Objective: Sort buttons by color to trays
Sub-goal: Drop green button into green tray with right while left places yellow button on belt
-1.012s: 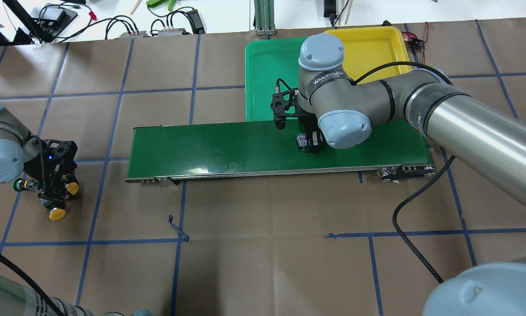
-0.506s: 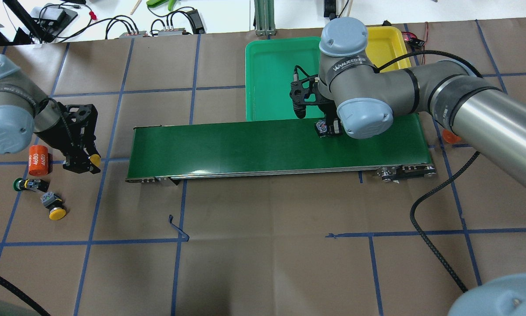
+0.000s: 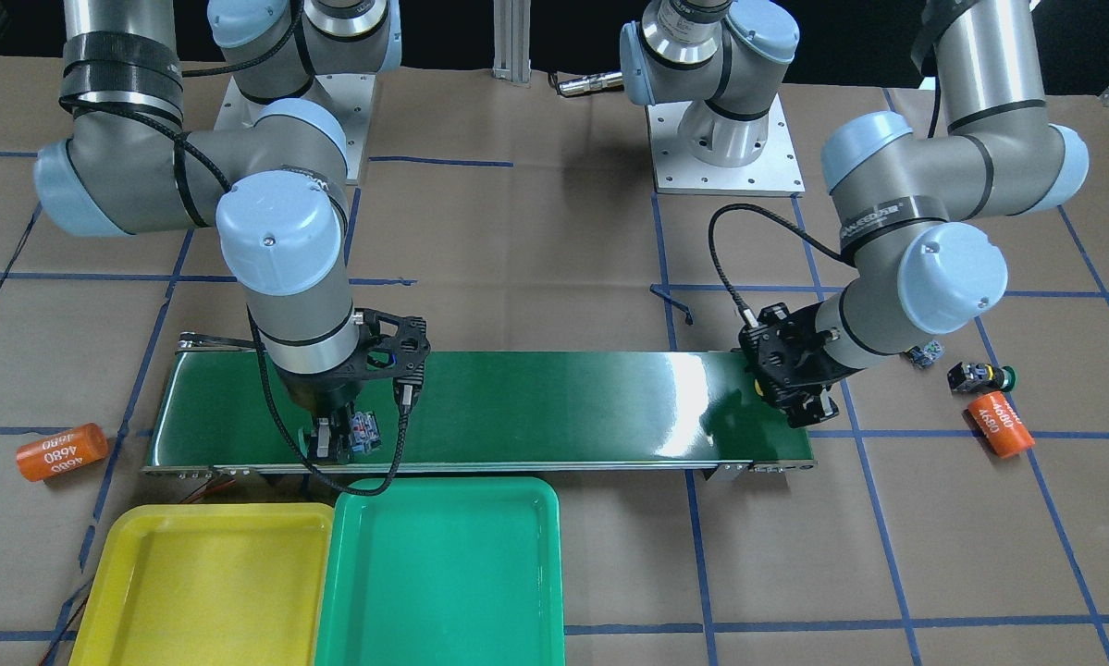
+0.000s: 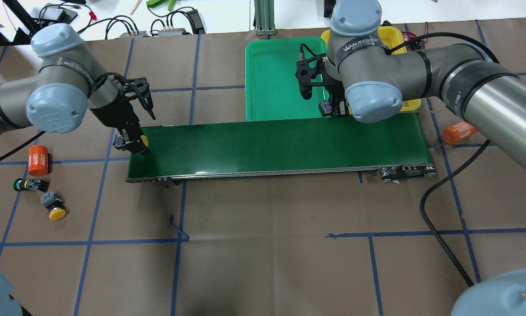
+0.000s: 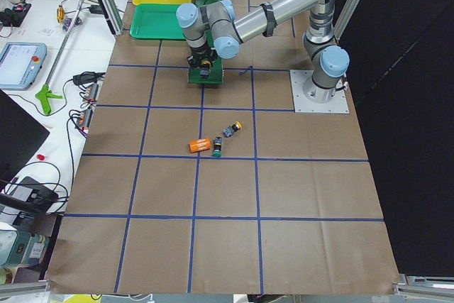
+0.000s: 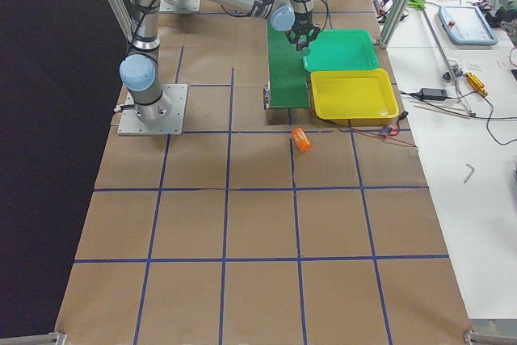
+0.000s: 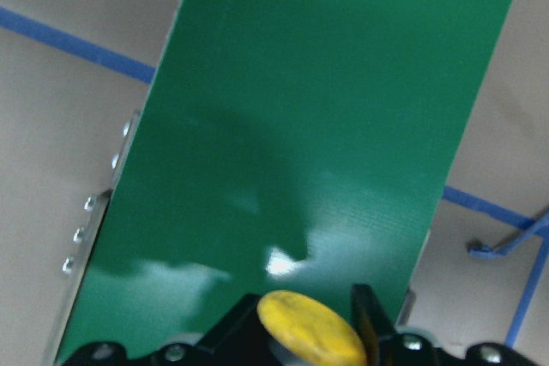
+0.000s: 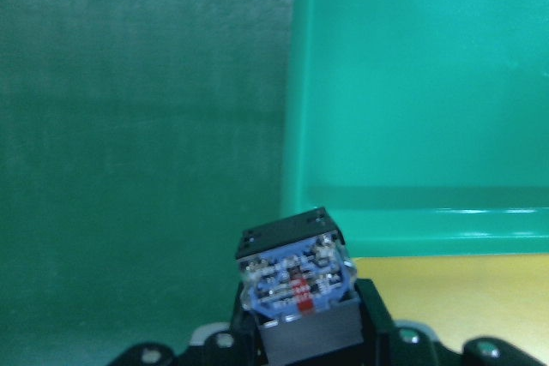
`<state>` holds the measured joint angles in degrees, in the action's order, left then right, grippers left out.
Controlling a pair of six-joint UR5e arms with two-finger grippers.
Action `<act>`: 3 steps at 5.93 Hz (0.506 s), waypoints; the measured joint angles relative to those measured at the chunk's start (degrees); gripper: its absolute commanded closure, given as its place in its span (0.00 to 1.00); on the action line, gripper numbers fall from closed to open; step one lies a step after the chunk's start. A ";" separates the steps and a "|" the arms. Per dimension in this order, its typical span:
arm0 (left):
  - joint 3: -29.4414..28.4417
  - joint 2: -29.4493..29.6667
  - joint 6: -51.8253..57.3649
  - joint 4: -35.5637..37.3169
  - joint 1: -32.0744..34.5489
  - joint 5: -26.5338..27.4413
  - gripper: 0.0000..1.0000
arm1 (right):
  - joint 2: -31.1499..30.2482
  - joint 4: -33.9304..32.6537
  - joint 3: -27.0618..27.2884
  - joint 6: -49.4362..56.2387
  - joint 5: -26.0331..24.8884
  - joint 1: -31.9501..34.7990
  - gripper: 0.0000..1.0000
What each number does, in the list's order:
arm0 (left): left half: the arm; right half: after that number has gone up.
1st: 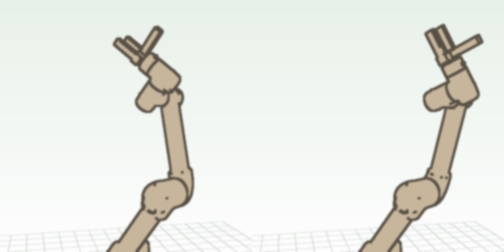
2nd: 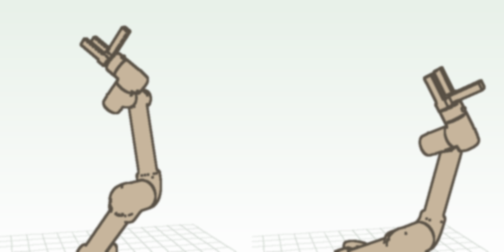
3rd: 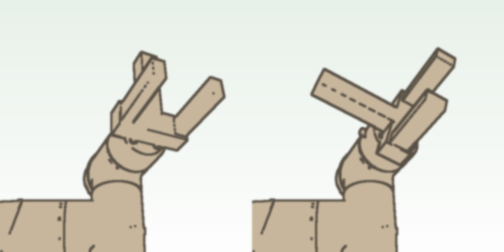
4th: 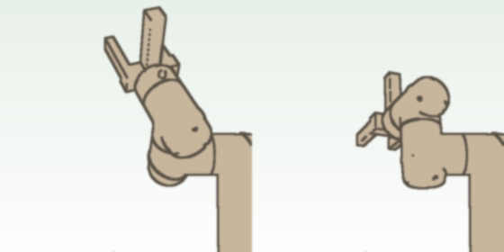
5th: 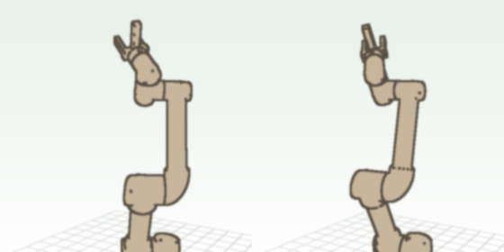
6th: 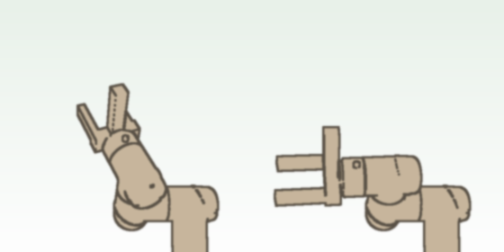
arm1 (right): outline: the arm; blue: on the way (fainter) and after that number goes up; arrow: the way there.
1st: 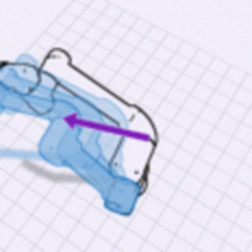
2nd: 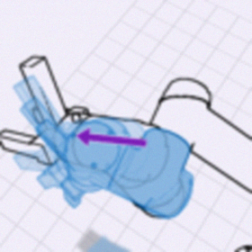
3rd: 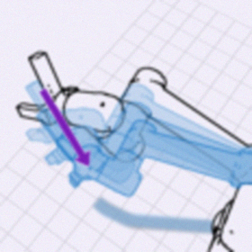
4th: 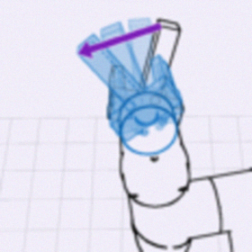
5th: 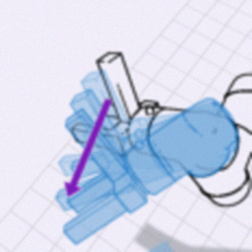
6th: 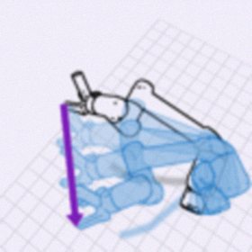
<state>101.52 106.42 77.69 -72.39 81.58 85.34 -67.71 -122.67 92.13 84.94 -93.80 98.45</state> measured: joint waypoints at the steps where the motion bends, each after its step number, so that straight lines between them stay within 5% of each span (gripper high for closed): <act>1: 0.00 1.16 -1.42 1.83 2.17 0.20 0.15 | 3.95 -0.23 -5.34 0.74 0.01 -0.30 0.92; 2: 0.04 2.22 -1.65 3.18 3.03 0.28 0.03 | 8.31 -0.33 -10.92 2.01 0.28 -1.57 0.91; 3: 0.01 2.27 -1.34 3.43 2.86 0.44 0.02 | 12.74 -1.59 -15.34 3.14 1.47 -2.91 0.90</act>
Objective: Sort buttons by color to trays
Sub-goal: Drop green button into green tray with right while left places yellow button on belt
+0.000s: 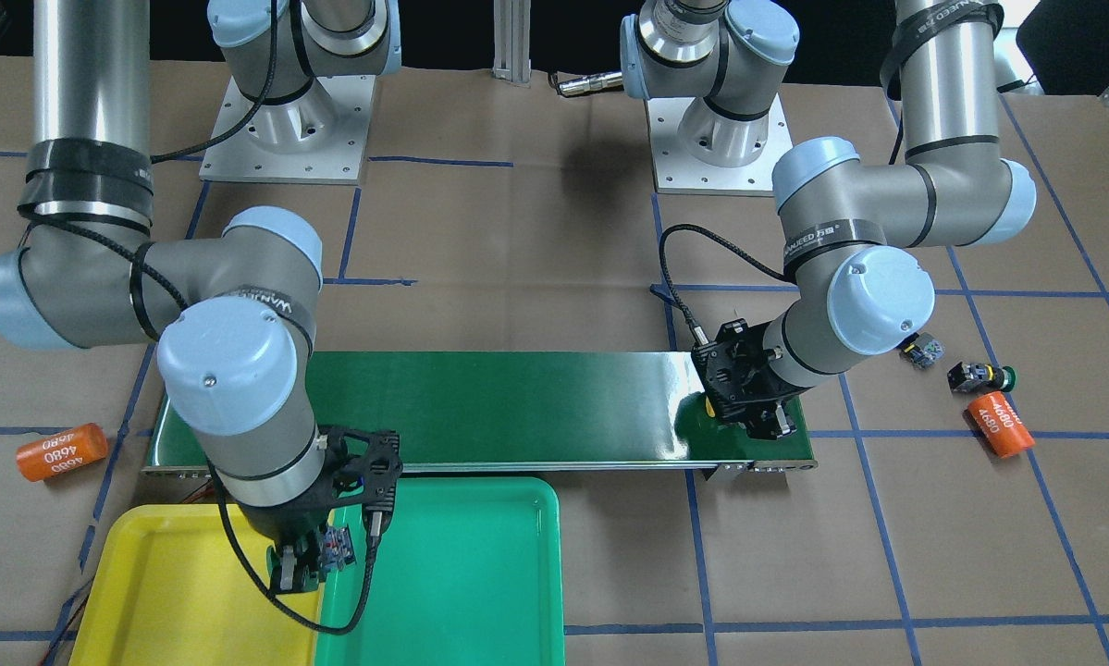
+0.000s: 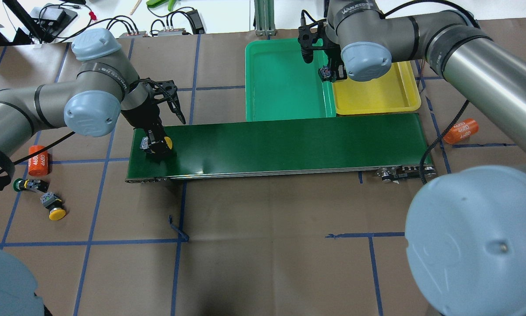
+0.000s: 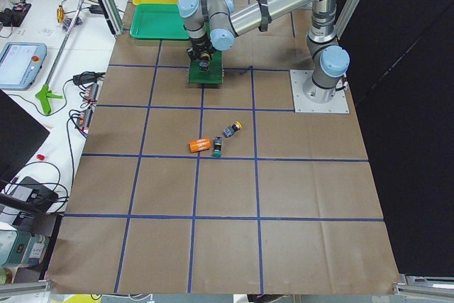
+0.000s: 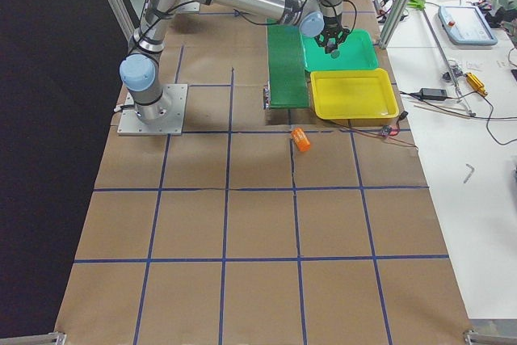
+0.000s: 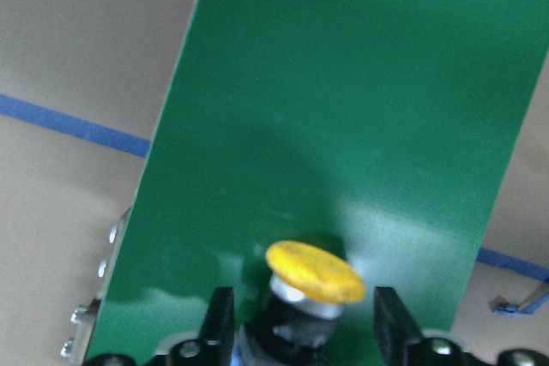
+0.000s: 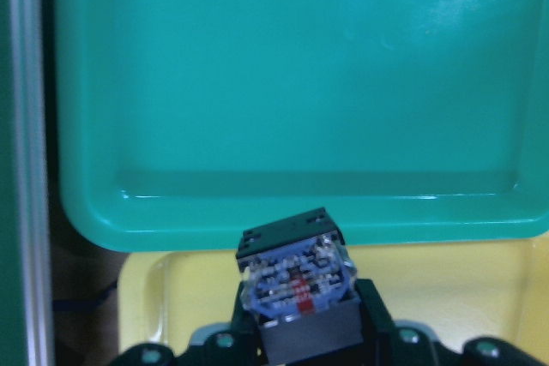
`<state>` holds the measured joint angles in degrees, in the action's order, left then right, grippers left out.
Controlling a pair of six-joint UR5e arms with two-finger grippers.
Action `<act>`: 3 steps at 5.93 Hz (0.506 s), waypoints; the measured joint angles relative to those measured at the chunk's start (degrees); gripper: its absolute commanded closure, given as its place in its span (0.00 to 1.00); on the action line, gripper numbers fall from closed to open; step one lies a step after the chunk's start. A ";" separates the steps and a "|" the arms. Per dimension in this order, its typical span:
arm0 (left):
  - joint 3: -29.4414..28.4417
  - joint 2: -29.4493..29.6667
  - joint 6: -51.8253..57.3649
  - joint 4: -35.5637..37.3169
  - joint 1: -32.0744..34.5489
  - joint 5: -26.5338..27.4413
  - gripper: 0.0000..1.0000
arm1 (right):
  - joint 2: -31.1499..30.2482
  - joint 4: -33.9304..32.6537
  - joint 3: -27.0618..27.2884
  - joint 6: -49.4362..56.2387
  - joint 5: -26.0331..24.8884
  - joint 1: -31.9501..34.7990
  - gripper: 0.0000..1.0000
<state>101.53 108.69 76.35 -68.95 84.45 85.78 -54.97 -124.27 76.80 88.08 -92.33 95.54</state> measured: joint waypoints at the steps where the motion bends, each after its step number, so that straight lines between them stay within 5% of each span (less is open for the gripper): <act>1: 0.24 -0.79 1.24 -0.65 -1.72 0.15 0.02 | 4.58 -2.43 -2.98 -0.51 3.31 -0.40 0.87; 2: 0.87 -1.85 5.98 -2.38 -4.97 1.52 0.02 | 7.64 -4.05 -4.50 -3.57 7.92 -0.05 0.74; 3: 1.87 -2.94 14.53 -4.20 -8.87 5.84 0.02 | 8.85 -4.45 -4.87 -9.25 11.21 1.77 0.01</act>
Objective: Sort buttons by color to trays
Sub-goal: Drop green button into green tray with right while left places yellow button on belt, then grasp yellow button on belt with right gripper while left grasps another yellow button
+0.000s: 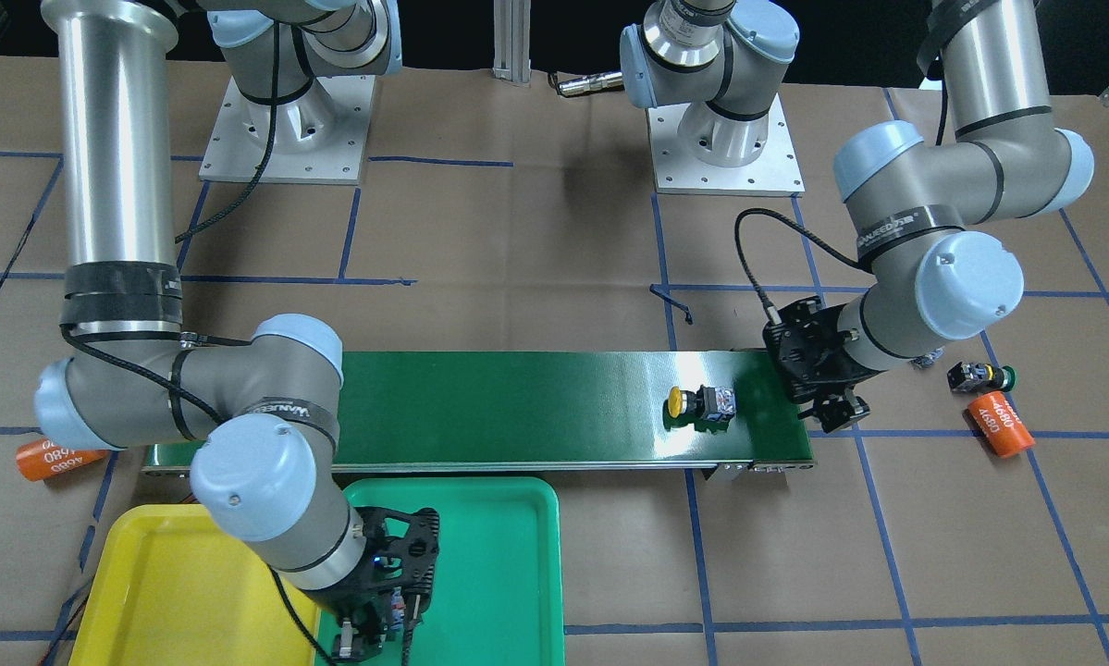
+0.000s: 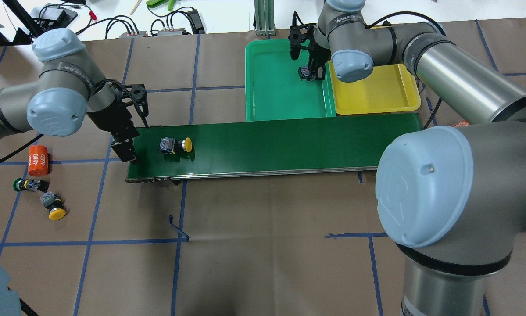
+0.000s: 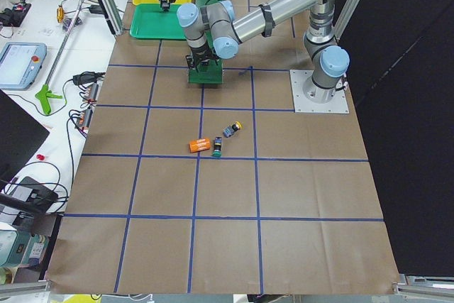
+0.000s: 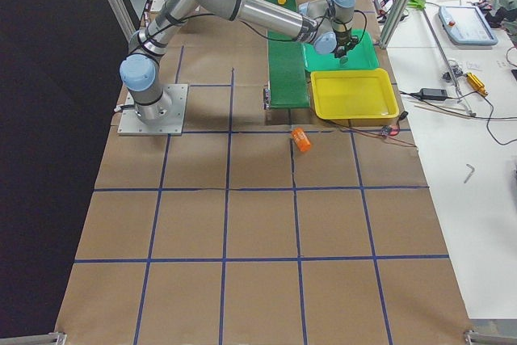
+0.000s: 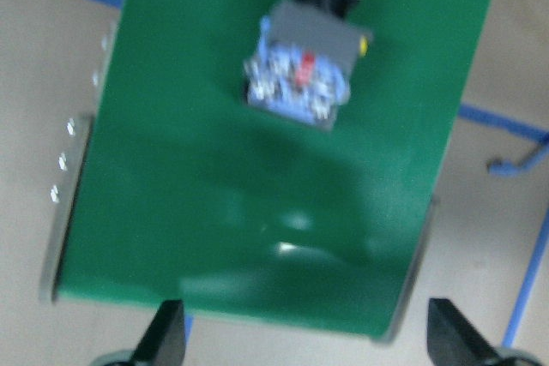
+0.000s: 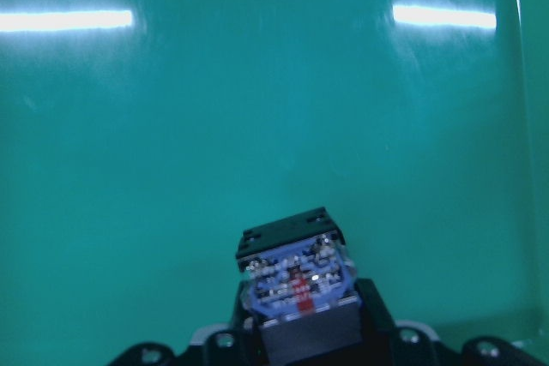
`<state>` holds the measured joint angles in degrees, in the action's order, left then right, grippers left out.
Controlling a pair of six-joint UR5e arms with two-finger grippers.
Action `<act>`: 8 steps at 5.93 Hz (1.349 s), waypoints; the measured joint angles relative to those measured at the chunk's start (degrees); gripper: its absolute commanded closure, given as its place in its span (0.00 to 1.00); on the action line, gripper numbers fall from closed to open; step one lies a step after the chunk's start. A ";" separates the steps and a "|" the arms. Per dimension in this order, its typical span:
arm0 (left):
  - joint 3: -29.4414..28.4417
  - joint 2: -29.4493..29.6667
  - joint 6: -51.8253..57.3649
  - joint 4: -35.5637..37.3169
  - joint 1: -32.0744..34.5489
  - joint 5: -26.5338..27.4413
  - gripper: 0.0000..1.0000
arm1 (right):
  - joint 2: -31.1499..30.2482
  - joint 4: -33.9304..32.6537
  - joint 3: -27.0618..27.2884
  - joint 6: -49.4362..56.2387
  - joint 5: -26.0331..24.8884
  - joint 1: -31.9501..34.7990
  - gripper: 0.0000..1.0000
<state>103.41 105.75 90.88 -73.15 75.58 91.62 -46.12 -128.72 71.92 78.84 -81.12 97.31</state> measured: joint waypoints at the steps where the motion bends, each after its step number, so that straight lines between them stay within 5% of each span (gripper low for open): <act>1: 1.26 -0.79 9.64 -0.65 -4.46 4.45 0.02 | 0.20 0.34 0.28 -4.89 1.15 2.11 0.00; 5: 6.98 -0.30 43.16 1.96 -20.73 7.20 0.02 | -13.45 19.22 4.71 -7.23 -5.46 3.73 0.00; 8: 7.53 1.22 53.34 3.75 -25.04 8.77 0.02 | -29.10 22.56 19.02 -2.67 -5.76 4.28 0.00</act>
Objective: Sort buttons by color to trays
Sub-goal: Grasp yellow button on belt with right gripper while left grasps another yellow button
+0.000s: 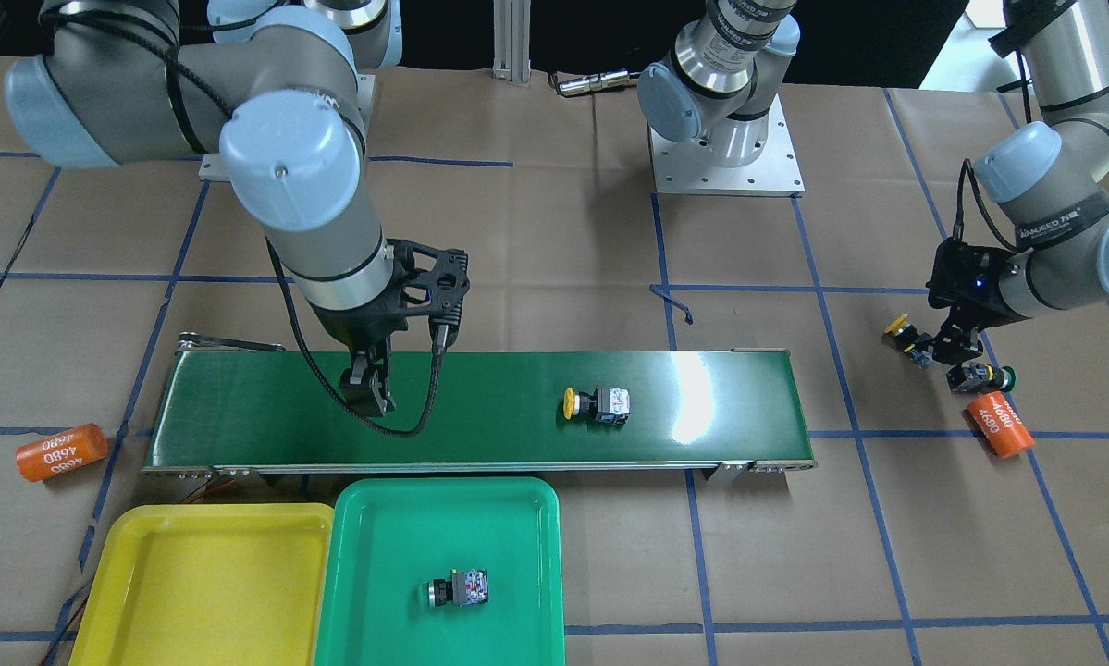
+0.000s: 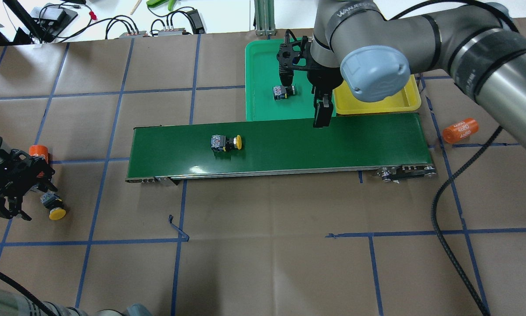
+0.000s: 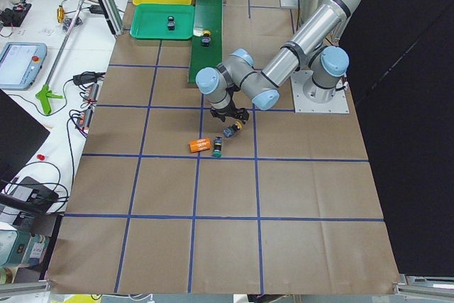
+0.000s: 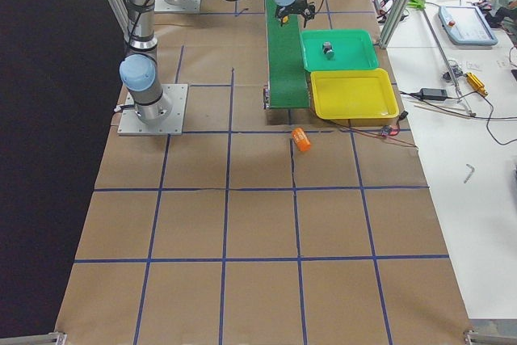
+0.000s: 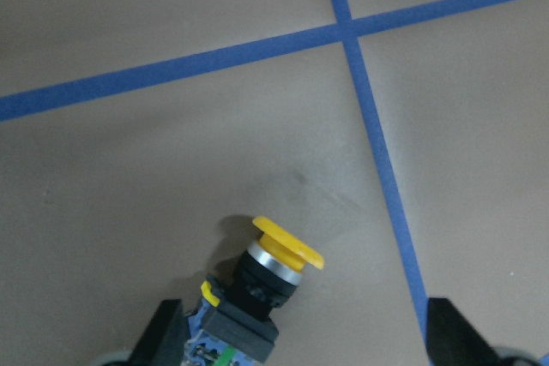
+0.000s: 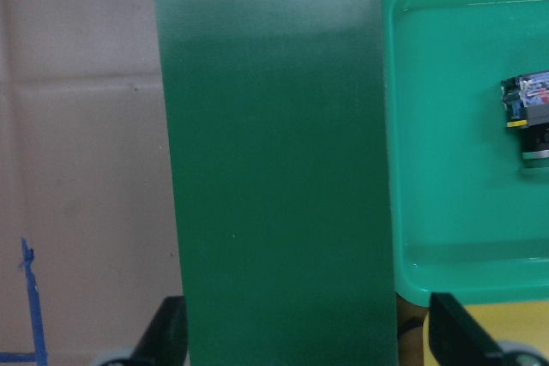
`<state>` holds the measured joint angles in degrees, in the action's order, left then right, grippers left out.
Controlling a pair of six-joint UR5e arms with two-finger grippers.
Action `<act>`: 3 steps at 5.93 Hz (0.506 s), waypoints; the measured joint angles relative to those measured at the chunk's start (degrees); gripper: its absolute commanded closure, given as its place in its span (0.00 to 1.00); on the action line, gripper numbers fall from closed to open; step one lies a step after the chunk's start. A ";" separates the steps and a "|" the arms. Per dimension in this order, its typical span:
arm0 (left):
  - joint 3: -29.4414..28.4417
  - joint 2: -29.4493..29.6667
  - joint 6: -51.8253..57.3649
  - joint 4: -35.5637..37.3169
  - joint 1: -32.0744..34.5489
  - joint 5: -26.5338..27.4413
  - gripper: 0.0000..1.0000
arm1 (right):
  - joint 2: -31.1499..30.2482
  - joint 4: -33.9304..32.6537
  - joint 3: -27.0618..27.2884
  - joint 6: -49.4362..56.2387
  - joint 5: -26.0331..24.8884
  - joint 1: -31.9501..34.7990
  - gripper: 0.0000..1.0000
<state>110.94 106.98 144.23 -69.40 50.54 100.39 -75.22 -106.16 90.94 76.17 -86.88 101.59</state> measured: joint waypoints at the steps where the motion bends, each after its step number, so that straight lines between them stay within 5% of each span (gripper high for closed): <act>1: 0.00 1.39 1.37 1.46 -0.24 -0.15 0.02 | -1.12 -2.06 1.41 0.05 0.14 1.19 0.00; 2: -0.01 2.92 2.55 3.30 -0.29 -0.32 0.07 | -0.50 -5.31 1.73 -0.54 0.20 2.79 0.00; 3: -0.02 4.01 3.36 4.60 -0.33 -0.64 0.32 | 1.13 -8.26 1.69 -2.38 0.19 4.35 0.00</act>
<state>110.92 110.98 147.59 -64.81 50.21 99.75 -74.09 -114.42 92.63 73.79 -86.69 105.94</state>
